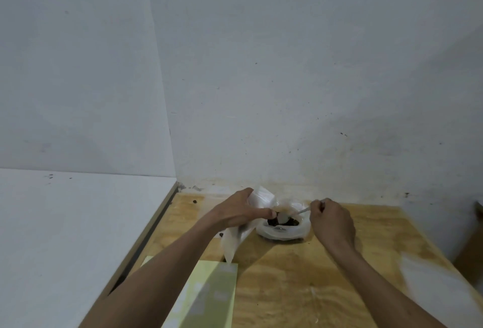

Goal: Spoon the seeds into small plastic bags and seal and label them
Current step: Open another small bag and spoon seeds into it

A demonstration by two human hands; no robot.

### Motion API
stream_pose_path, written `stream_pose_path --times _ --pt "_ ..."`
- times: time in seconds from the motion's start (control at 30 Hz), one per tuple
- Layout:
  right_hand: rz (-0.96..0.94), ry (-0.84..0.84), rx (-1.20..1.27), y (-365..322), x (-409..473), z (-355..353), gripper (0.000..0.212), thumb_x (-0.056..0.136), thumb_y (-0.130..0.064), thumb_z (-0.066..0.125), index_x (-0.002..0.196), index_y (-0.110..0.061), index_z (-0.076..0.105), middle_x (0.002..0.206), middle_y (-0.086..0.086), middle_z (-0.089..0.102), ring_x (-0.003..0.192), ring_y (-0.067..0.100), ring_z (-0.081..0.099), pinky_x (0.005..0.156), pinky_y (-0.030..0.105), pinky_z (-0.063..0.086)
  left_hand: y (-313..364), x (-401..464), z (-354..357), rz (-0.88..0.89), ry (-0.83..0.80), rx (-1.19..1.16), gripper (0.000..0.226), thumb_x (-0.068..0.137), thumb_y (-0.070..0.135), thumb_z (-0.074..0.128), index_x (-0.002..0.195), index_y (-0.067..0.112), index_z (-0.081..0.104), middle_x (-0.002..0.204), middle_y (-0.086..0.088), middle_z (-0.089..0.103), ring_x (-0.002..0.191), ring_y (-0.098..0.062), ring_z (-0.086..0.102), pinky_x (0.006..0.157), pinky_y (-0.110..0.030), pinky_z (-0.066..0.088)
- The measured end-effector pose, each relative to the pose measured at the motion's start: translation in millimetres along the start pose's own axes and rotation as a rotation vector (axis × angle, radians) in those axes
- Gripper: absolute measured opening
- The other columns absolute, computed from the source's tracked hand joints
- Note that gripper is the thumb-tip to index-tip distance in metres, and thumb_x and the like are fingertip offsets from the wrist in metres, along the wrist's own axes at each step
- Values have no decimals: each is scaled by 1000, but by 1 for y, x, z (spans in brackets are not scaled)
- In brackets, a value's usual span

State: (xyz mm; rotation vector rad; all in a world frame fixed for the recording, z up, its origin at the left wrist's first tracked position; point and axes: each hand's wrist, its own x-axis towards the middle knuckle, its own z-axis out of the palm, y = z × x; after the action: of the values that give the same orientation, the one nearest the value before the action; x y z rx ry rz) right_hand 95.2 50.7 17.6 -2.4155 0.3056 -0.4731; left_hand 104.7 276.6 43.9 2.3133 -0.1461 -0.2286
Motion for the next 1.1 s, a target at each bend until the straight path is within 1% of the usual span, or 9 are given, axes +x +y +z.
stream_pose_path --times 0.1,0.23,0.3,0.47,0.57,0.77,0.9,1.0,1.1 --pt "133 -49 126 0 4 14 43 102 -22 45 64 -5 60 62 10 61 54 25 51 50 28 31 0 3 2 5 8 17 100 73 67 75 152 19 36 152 -1 44 125 -21 48 94 -35 43" --pt "270 -70 245 9 14 10 44 101 -26 45 79 1 73 71 17 69 62 31 62 56 32 45 -6 2 -5 -6 32 -68 107 72 66 78 156 19 31 158 -2 38 136 -21 43 101 -35 41" --pt "284 -68 302 12 16 1 44 100 -25 46 77 0 73 71 18 70 64 35 65 60 38 51 -9 2 -9 -11 67 -87 105 74 64 78 156 18 31 157 -2 39 133 -20 44 97 -33 39" --pt "240 -45 377 5 21 -32 40 98 -22 48 68 -7 70 66 12 70 58 29 61 64 38 51 -8 -2 -16 -7 105 -82 105 69 68 78 153 20 36 151 -1 47 127 -20 50 96 -35 46" --pt "183 -50 401 -10 26 -49 36 99 -22 48 76 -6 72 70 7 71 57 24 61 61 35 50 -8 -5 -17 -7 116 -76 111 62 72 79 151 23 36 146 1 50 125 -20 52 98 -39 50" --pt "-2 -77 374 -53 27 -62 36 99 -22 46 81 -5 72 81 4 74 66 27 68 68 37 54 -6 -12 -12 31 99 -33 84 78 44 83 143 23 35 127 10 49 109 -9 51 73 -19 43" --pt "-186 -90 310 -70 20 -53 38 102 -27 45 84 -5 69 80 13 74 71 35 70 69 48 59 -4 -17 -11 25 117 -22 82 78 43 82 142 24 33 121 10 49 99 -4 51 67 -19 40" --pt "-355 -63 259 -75 14 -50 34 103 -33 44 86 -14 67 77 8 73 66 28 67 63 48 58 -5 -17 -14 32 139 -33 85 77 48 82 142 23 33 119 8 50 98 -2 52 67 -22 42" --pt "-473 46 280 -76 10 -57 31 104 -34 43 91 -17 66 78 4 72 63 24 65 57 44 55 -7 -17 -17 30 174 -81 93 72 54 83 144 22 34 123 8 50 103 -2 52 77 -24 48"
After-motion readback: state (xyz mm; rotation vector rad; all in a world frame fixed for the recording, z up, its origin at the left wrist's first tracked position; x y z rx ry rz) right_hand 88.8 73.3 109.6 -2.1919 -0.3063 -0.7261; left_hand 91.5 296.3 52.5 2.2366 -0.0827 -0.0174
